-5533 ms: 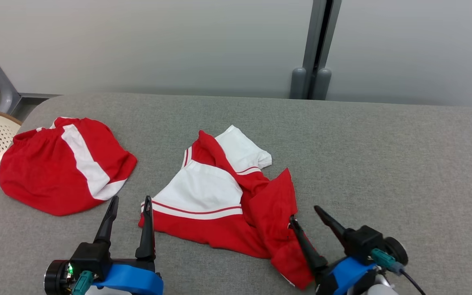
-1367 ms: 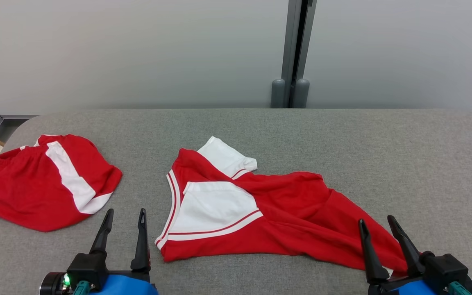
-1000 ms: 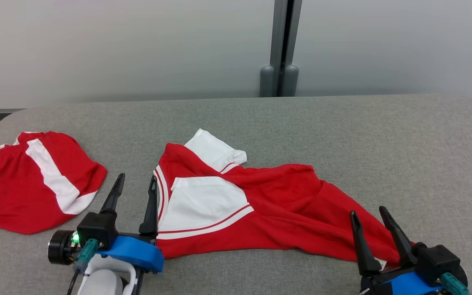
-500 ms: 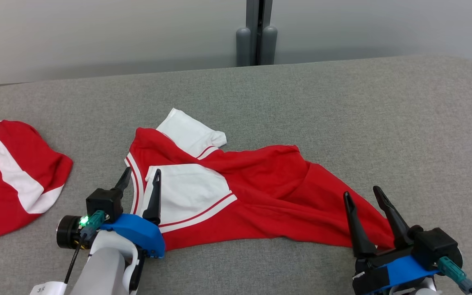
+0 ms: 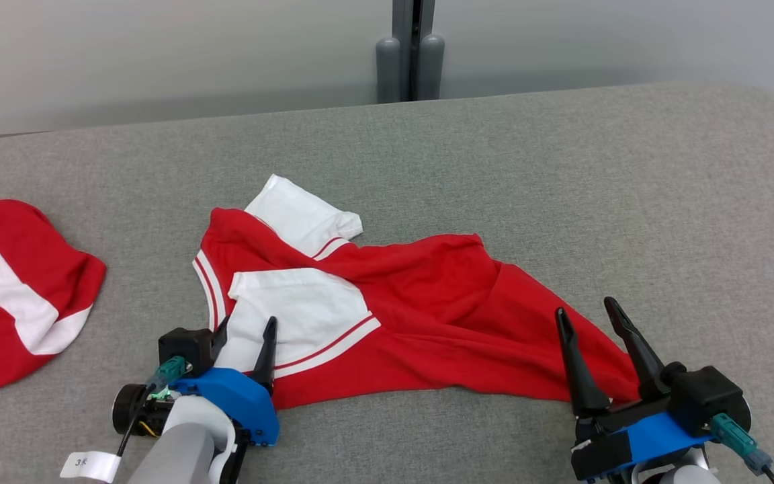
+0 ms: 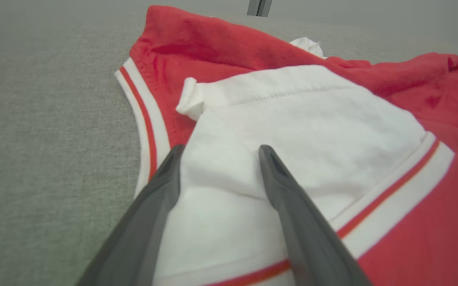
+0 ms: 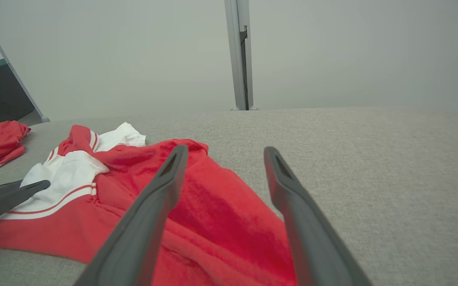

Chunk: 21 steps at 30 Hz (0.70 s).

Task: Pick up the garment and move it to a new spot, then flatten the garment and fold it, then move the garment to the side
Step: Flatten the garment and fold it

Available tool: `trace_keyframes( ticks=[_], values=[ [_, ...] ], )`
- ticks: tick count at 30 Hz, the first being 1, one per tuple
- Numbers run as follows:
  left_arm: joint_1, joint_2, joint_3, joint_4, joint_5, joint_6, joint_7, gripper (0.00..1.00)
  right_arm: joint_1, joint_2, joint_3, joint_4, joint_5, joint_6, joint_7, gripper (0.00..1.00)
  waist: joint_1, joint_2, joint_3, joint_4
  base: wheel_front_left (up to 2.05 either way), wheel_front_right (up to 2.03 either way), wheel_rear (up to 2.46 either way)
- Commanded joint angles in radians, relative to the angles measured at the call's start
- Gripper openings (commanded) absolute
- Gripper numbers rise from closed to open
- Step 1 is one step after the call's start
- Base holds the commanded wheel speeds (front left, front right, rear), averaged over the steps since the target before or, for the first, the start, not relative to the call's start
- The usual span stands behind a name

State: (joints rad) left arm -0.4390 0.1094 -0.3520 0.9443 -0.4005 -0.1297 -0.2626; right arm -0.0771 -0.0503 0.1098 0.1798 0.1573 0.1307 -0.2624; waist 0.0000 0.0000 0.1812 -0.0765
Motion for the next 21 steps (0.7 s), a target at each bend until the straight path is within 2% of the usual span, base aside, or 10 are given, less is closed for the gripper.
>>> trace_keyframes(
  ticks=[1,14,15,16,17,21],
  values=[
    [-0.026,0.005,-0.018,0.011,-0.022,0.0,-0.001,1.0,-0.012,0.0,0.004,0.002,0.001,0.0,-0.004,1.0,0.0,0.0,0.001,-0.005,0.0,0.0,0.0],
    [-0.128,0.032,-0.135,0.08,-0.149,0.0,-0.002,1.0,-0.02,0.0,0.017,0.007,0.01,0.0,-0.004,1.0,0.0,0.0,0.014,-0.033,0.0,0.0,0.0],
    [-0.134,0.035,-0.144,0.087,-0.158,0.0,-0.002,0.76,-0.02,0.0,0.019,0.008,0.011,0.0,-0.004,1.0,0.0,0.0,0.014,-0.035,0.0,0.0,0.0],
    [-0.15,0.042,-0.163,0.101,-0.177,0.0,-0.003,0.13,-0.021,0.0,0.023,0.01,0.014,0.0,-0.004,1.0,0.0,0.0,0.016,-0.038,0.0,0.0,0.0],
    [-0.154,0.042,-0.171,0.106,-0.186,0.0,-0.003,0.0,-0.023,0.0,0.024,0.011,0.017,0.0,-0.004,1.0,0.0,0.0,0.016,-0.04,0.0,0.0,0.0],
    [-0.164,0.051,-0.205,0.122,-0.209,0.0,-0.003,0.0,-0.026,0.0,0.029,0.013,0.024,0.0,-0.004,1.0,0.0,0.0,0.015,-0.048,0.0,0.0,0.0]
  ],
)
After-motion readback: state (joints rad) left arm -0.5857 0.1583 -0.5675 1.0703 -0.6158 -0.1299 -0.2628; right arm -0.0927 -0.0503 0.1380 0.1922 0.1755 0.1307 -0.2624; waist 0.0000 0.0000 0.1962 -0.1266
